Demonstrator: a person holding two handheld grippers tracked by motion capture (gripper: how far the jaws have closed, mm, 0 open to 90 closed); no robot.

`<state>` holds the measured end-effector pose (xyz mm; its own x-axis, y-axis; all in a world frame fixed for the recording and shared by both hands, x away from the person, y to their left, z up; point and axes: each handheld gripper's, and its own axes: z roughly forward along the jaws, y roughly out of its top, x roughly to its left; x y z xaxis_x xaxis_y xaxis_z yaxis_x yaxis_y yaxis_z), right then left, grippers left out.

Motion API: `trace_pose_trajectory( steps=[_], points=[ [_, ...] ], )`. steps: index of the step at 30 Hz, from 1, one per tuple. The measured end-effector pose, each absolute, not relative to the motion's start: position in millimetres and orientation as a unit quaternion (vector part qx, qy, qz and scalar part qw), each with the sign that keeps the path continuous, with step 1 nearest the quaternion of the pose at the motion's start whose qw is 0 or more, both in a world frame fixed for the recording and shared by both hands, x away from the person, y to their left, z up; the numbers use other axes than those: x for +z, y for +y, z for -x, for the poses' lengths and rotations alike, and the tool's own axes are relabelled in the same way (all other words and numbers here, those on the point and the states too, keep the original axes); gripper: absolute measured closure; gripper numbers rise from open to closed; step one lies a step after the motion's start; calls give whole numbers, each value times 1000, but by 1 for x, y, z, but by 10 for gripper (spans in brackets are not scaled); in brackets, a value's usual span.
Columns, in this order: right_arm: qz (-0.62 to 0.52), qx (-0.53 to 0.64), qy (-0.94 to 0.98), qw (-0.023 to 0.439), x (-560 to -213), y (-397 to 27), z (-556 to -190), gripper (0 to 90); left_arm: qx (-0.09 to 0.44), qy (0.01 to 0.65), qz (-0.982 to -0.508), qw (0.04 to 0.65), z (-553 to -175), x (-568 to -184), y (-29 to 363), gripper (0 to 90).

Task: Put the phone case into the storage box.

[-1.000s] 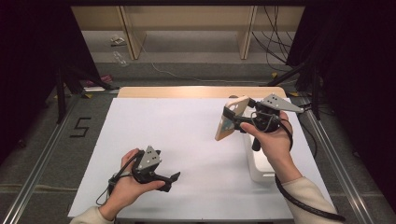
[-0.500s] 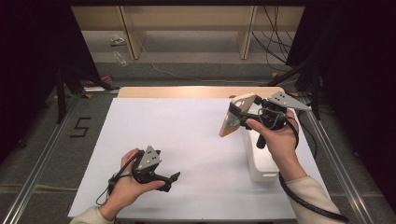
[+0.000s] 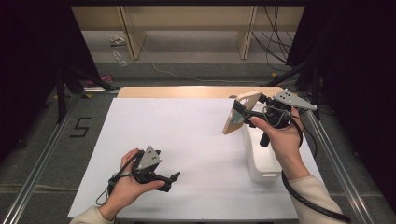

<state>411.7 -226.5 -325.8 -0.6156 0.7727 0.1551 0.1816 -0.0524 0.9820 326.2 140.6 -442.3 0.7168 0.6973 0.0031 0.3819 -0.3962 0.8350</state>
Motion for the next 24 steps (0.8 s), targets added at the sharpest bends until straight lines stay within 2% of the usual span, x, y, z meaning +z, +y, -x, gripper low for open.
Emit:
trace_pose_trajectory(
  steps=[24],
  points=[
    [-382,629,629,251,-319,-241,-413,131,179,332,-816,439,-327,-443,141,0]
  ],
)
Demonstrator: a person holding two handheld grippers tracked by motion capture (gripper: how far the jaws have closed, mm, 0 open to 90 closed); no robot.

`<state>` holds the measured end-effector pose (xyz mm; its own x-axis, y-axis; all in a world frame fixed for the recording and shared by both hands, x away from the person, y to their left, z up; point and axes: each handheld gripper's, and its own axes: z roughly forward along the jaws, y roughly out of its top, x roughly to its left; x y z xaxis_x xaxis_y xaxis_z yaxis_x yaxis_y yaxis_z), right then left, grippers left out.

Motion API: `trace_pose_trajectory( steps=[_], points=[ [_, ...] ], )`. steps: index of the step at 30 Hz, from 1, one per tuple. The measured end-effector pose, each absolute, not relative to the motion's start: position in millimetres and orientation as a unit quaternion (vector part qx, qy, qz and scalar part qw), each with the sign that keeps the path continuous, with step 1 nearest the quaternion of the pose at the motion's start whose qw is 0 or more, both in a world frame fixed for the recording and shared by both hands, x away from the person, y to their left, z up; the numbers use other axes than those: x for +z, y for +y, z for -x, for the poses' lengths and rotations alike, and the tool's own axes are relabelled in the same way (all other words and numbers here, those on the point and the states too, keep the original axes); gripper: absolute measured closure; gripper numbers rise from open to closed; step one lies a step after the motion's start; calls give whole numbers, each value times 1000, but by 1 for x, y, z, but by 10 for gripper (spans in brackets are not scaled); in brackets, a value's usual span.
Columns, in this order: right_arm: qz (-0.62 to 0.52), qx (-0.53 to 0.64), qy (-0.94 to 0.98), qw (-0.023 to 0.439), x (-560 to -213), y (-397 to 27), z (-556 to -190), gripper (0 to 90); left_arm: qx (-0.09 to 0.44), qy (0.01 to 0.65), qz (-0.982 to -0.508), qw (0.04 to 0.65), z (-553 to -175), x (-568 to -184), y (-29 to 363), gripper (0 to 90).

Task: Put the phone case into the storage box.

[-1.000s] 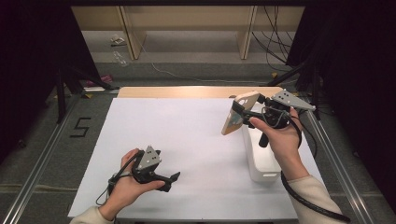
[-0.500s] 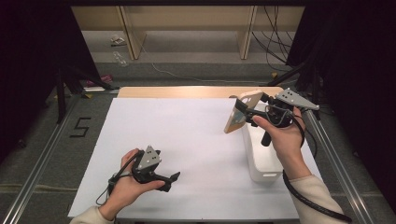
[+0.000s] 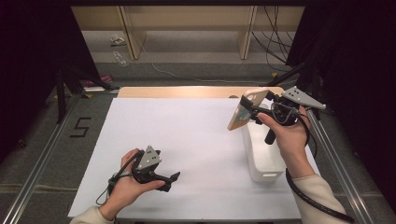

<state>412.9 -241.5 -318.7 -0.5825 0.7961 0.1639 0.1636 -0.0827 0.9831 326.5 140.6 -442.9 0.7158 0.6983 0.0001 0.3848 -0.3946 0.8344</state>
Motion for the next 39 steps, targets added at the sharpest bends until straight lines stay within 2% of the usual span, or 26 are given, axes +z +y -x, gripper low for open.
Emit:
trace_pose_trajectory(
  steps=[39],
  points=[
    [-408,623,606,280,-314,-268,-418,131,179,333,-815,440,-327,-442,141,0]
  ],
)
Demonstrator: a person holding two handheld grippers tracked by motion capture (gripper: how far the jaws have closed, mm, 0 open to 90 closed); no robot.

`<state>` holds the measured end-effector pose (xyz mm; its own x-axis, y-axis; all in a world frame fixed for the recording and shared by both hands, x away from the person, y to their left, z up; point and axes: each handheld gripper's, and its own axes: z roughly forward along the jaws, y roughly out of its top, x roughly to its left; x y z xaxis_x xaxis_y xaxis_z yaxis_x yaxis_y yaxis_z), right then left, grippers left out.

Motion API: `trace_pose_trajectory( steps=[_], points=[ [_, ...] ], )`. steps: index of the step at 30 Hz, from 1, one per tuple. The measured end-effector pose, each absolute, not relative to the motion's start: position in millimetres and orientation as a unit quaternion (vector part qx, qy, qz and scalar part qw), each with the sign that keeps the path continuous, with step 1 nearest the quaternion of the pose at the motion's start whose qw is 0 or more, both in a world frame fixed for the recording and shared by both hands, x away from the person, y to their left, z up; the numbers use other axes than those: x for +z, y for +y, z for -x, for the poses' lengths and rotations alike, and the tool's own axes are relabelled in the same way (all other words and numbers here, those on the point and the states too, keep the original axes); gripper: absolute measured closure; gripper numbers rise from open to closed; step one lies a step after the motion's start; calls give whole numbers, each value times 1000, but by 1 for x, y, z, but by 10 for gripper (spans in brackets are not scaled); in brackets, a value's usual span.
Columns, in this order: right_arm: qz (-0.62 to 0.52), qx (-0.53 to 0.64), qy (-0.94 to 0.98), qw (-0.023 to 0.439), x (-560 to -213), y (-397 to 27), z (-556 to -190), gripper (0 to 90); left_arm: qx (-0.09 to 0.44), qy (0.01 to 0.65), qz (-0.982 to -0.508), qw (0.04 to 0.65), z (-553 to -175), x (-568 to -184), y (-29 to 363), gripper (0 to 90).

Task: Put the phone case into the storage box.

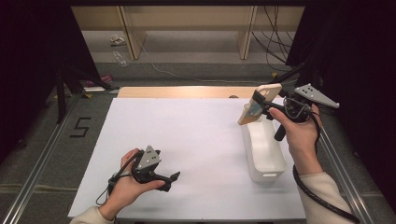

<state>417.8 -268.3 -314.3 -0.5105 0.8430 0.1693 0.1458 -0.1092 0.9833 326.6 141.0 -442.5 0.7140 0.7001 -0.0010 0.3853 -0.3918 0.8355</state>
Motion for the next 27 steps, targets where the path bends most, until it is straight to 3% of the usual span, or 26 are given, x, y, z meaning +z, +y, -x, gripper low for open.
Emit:
trace_pose_trajectory(
  steps=[27],
  points=[
    [-423,616,598,290,-317,-280,-422,131,179,333,-815,440,-327,-442,141,0]
  ],
)
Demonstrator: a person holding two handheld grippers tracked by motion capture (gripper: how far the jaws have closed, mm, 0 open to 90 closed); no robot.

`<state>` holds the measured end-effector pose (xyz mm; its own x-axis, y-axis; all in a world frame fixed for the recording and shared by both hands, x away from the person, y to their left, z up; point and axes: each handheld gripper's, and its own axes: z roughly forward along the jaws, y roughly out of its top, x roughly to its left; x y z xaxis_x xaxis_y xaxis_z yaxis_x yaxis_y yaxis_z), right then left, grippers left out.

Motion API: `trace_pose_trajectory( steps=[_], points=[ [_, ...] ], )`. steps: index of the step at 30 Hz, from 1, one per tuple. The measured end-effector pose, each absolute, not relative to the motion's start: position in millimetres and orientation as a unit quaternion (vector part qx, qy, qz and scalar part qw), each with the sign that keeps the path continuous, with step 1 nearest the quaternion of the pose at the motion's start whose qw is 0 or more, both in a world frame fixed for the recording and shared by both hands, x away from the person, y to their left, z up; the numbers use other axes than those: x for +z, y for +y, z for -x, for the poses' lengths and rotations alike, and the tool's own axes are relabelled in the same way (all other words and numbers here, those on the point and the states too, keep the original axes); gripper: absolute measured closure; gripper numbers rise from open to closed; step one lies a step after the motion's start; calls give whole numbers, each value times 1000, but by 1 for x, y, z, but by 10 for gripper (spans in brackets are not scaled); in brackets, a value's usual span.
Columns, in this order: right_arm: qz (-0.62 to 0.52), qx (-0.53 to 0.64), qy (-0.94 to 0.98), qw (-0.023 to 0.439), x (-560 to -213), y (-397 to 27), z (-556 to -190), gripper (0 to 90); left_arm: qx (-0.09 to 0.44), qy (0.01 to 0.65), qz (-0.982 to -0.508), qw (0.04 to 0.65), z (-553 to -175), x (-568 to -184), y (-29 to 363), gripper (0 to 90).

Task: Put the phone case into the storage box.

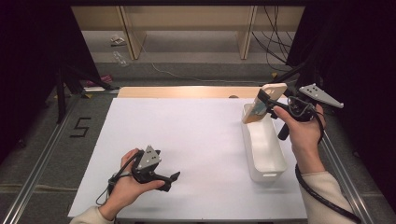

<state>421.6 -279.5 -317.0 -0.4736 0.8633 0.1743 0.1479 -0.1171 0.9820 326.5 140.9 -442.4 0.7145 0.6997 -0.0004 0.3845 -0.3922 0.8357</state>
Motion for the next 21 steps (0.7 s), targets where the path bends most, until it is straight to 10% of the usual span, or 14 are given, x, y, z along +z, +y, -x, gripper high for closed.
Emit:
trace_pose_trajectory(
  steps=[21],
  points=[
    [-437,607,594,298,-324,-287,-426,131,179,332,-815,440,-327,-442,141,0]
  ],
)
